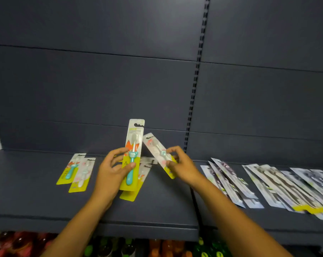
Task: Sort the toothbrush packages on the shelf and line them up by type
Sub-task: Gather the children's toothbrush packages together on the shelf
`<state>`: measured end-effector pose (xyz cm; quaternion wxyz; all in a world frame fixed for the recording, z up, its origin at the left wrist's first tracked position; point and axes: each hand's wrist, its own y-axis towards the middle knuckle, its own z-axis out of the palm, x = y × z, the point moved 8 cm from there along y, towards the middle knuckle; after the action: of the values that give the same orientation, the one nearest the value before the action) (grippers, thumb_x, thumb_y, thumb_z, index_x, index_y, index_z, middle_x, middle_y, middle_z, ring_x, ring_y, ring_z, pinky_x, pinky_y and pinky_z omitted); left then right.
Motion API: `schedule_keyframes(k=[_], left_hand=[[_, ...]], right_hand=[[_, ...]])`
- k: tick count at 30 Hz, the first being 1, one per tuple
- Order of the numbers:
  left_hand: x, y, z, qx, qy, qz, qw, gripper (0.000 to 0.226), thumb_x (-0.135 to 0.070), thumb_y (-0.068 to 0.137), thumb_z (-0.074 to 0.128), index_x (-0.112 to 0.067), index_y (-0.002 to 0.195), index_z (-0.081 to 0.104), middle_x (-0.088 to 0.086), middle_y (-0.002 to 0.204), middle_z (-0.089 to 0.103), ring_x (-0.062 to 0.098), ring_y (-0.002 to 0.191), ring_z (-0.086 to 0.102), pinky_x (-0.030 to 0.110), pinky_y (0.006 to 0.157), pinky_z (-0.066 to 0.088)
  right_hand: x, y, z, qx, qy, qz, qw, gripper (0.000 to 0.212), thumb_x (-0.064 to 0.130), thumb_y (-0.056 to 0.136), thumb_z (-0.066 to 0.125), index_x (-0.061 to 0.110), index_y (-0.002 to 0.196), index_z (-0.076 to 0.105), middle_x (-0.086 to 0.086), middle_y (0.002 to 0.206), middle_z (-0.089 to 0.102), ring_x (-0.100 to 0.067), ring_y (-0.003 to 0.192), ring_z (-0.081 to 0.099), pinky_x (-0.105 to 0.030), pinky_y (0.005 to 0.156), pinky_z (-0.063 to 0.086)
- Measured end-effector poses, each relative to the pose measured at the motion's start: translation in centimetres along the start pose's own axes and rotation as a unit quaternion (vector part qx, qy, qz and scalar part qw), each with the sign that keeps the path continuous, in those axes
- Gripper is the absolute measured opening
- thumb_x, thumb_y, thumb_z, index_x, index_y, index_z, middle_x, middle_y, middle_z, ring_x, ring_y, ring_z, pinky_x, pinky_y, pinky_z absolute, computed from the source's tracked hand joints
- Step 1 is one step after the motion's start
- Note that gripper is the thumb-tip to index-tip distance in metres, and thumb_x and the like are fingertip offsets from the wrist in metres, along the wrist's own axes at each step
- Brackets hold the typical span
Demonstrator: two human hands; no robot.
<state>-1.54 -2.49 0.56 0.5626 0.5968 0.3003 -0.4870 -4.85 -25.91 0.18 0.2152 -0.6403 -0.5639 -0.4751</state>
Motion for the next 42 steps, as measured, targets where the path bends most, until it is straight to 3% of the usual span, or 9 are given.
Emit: schedule_keyframes(k=[4, 8, 12, 18, 21, 25, 32, 36, 42], left_hand=[[-2.1, -1.7, 8.3, 0.034, -0.037, 0.009, 0.999, 0.042, 0.004, 0.079, 0.073, -0.011, 0.117, 0.062, -0.002, 0.101, 0.074, 0.011, 0.085, 0.072, 0.02, 0.067, 0.058], [-4.6, -5.1, 17.6, 0.069, -0.058, 0.029, 0.995, 0.041, 0.001, 0.081, 0.072, -0.015, 0.118, 0.063, -0.007, 0.111, 0.07, 0.001, 0.09, 0.07, 0.017, 0.07, 0.056], [-6.5, -9.6, 27.0, 0.107, -0.099, 0.031, 0.989, 0.042, -0.003, 0.083, 0.07, -0.018, 0.122, 0.064, -0.008, 0.116, 0.068, 0.003, 0.097, 0.069, 0.023, 0.075, 0.059], [-5.6, -17.0, 39.5, 0.19, -0.12, 0.001, 0.974, 0.044, -0.006, 0.086, 0.068, -0.033, 0.121, 0.065, -0.008, 0.124, 0.067, 0.016, 0.109, 0.067, 0.033, 0.082, 0.06], [-5.1, -20.3, 45.4, 0.246, -0.148, -0.024, 0.958, 0.05, -0.001, 0.087, 0.064, -0.031, 0.126, 0.062, -0.008, 0.122, 0.068, 0.019, 0.106, 0.069, 0.028, 0.078, 0.06], [-5.0, -22.5, 51.8, 0.289, -0.156, -0.034, 0.944, 0.053, 0.003, 0.088, 0.062, -0.03, 0.13, 0.059, -0.008, 0.124, 0.067, 0.015, 0.109, 0.067, 0.022, 0.074, 0.058], [-3.1, -23.0, 62.5, 0.319, -0.147, -0.028, 0.936, 0.054, 0.003, 0.087, 0.065, -0.03, 0.129, 0.06, -0.011, 0.117, 0.069, 0.007, 0.105, 0.067, 0.021, 0.071, 0.059], [-1.6, -22.4, 69.8, 0.327, -0.143, -0.019, 0.934, 0.052, 0.003, 0.087, 0.065, -0.026, 0.13, 0.059, -0.015, 0.118, 0.067, -0.002, 0.102, 0.065, 0.01, 0.068, 0.053], [-0.4, -20.1, 80.9, 0.331, -0.167, -0.027, 0.928, 0.052, 0.005, 0.084, 0.066, -0.022, 0.128, 0.06, -0.005, 0.118, 0.068, 0.005, 0.101, 0.068, 0.02, 0.071, 0.058]], right_hand=[[-0.2, -4.4, -8.8, -0.095, 0.12, -0.022, 0.988, 0.042, -0.006, 0.089, 0.044, 0.022, 0.117, 0.055, 0.0, 0.106, 0.063, -0.009, 0.083, 0.064, -0.023, 0.063, 0.052], [-1.6, -10.8, -17.8, -0.162, 0.14, -0.046, 0.976, 0.044, -0.009, 0.091, 0.044, 0.02, 0.123, 0.052, 0.005, 0.115, 0.059, 0.004, 0.087, 0.062, -0.02, 0.068, 0.054], [-4.1, -17.2, -27.0, -0.23, 0.108, -0.06, 0.965, 0.049, -0.008, 0.088, 0.052, 0.026, 0.123, 0.052, 0.002, 0.121, 0.056, -0.016, 0.107, 0.061, -0.03, 0.077, 0.057], [-9.0, -27.1, -37.3, -0.309, 0.121, -0.033, 0.943, 0.049, -0.011, 0.086, 0.055, 0.024, 0.12, 0.052, -0.004, 0.114, 0.06, -0.02, 0.097, 0.067, -0.029, 0.071, 0.057], [-11.3, -30.8, -41.1, -0.326, 0.111, -0.017, 0.939, 0.048, -0.011, 0.088, 0.053, 0.026, 0.12, 0.052, 0.0, 0.115, 0.06, -0.014, 0.089, 0.068, -0.027, 0.071, 0.055], [-14.1, -33.9, -46.3, -0.347, 0.114, 0.0, 0.931, 0.047, -0.009, 0.091, 0.053, 0.027, 0.122, 0.052, -0.008, 0.117, 0.063, -0.023, 0.092, 0.07, -0.035, 0.074, 0.056], [-19.4, -35.5, -54.8, -0.374, 0.119, 0.013, 0.92, 0.044, -0.004, 0.093, 0.056, 0.029, 0.122, 0.054, -0.001, 0.113, 0.065, -0.02, 0.093, 0.071, -0.029, 0.07, 0.057], [-22.7, -35.1, -59.9, -0.374, 0.096, 0.026, 0.922, 0.042, -0.004, 0.093, 0.057, 0.026, 0.123, 0.054, 0.001, 0.113, 0.064, -0.019, 0.094, 0.071, -0.032, 0.073, 0.059], [-26.7, -33.9, -70.6, -0.397, 0.062, 0.031, 0.915, 0.042, -0.003, 0.093, 0.057, 0.027, 0.123, 0.054, 0.003, 0.12, 0.062, -0.017, 0.098, 0.069, -0.03, 0.072, 0.058]])
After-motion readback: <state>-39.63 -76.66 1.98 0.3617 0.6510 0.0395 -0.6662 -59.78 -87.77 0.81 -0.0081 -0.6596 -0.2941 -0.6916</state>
